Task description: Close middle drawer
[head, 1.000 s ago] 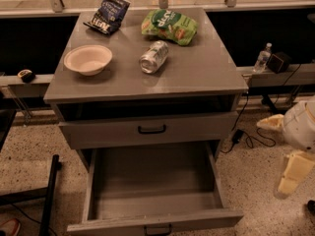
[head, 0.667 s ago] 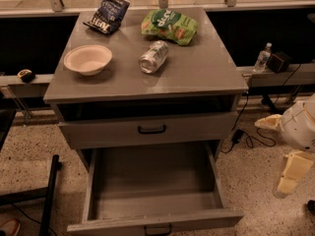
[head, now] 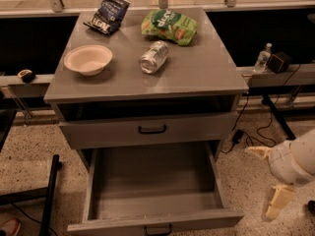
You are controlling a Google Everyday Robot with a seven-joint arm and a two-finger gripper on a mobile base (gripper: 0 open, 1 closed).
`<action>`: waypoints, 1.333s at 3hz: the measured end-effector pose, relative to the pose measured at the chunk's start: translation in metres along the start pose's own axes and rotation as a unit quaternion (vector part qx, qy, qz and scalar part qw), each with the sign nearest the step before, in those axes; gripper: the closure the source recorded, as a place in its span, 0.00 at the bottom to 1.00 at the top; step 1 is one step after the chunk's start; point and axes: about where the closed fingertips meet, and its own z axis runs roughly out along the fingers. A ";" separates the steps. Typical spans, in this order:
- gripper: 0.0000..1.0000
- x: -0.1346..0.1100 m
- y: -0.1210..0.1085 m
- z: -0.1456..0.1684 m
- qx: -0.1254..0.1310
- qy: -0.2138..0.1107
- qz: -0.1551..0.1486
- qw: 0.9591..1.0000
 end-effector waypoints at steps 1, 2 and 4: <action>0.00 0.019 0.007 0.035 -0.009 -0.028 -0.041 0.999; 0.00 0.019 0.008 0.038 -0.012 -0.030 -0.054 0.998; 0.16 0.046 0.012 0.105 0.005 -0.061 -0.023 0.998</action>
Offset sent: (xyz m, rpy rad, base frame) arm -0.0040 -0.0027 -0.0337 0.0417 -0.0165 0.0718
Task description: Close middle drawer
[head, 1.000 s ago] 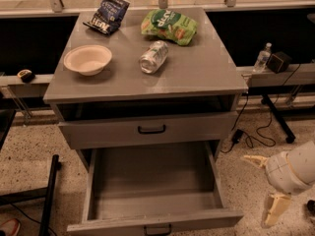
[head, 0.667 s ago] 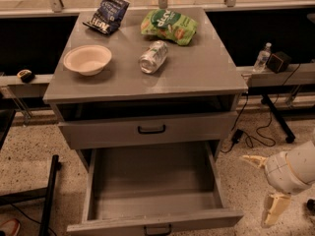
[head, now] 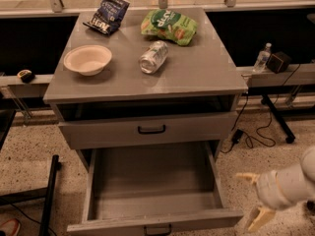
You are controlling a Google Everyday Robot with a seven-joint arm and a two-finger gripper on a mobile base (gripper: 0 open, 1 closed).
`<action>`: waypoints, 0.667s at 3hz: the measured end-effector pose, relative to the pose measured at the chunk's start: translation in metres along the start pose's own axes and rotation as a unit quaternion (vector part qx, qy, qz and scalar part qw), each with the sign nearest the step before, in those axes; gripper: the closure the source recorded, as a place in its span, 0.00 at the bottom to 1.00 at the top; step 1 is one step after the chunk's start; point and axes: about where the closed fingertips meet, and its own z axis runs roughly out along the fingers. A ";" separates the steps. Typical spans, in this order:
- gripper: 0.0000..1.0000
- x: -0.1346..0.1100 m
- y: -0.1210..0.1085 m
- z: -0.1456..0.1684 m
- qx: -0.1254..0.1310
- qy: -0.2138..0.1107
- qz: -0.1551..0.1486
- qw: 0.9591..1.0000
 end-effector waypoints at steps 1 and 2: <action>0.39 0.002 0.018 0.042 0.043 -0.020 -0.021 0.999; 0.63 -0.003 0.017 0.062 0.091 -0.039 -0.060 0.993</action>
Offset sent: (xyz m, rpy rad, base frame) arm -0.0078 0.0488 -0.0675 0.0966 -0.3814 0.0590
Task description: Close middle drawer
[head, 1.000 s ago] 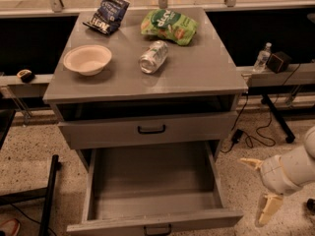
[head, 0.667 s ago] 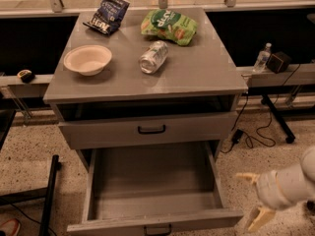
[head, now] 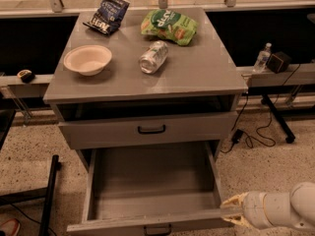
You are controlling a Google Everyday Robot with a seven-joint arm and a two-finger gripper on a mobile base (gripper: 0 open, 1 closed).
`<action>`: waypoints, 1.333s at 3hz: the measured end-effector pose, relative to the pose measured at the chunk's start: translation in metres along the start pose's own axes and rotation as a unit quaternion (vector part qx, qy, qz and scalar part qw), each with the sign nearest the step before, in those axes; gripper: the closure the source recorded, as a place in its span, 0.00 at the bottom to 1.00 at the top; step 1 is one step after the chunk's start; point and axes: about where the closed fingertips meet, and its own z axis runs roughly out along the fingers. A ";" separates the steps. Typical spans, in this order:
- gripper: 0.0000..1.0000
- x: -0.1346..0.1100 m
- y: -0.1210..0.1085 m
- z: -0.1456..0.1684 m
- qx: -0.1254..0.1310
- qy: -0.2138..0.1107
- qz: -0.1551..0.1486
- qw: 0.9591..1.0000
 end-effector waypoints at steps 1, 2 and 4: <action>0.86 -0.014 0.002 0.020 -0.009 -0.020 -0.051 0.998; 1.00 -0.009 0.007 0.033 -0.027 -0.013 -0.054 0.998; 1.00 -0.001 0.063 0.059 -0.110 -0.025 -0.023 0.993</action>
Offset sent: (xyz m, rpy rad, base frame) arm -0.0010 0.0107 -0.0459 -0.0419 0.0785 0.0484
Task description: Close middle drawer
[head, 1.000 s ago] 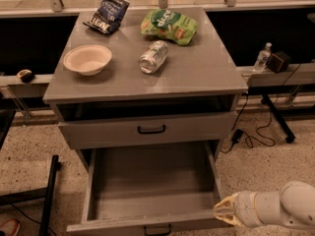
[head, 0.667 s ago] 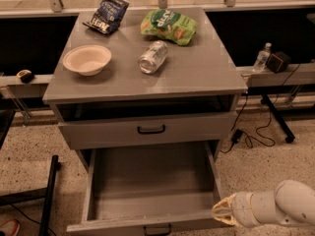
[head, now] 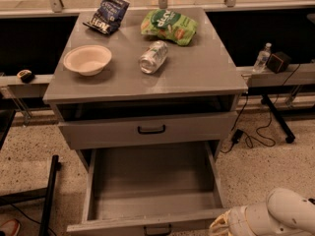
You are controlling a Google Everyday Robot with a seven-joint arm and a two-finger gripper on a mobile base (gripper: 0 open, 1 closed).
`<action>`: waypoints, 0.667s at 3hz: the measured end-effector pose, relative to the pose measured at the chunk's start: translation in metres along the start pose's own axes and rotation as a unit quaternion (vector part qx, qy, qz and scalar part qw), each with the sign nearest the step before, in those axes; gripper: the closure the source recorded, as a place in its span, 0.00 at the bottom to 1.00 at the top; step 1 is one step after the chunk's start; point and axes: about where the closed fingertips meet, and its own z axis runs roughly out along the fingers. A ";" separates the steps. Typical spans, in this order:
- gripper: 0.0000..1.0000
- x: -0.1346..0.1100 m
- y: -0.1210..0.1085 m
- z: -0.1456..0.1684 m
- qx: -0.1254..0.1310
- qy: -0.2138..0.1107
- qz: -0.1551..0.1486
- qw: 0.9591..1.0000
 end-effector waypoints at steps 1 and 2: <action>1.00 -0.001 0.011 0.030 -0.011 -0.005 0.023 1.000; 1.00 0.002 0.006 0.066 0.000 0.006 0.051 0.999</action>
Offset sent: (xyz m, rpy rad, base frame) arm 0.0151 0.0566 -0.0907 -0.0290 0.0532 -0.1901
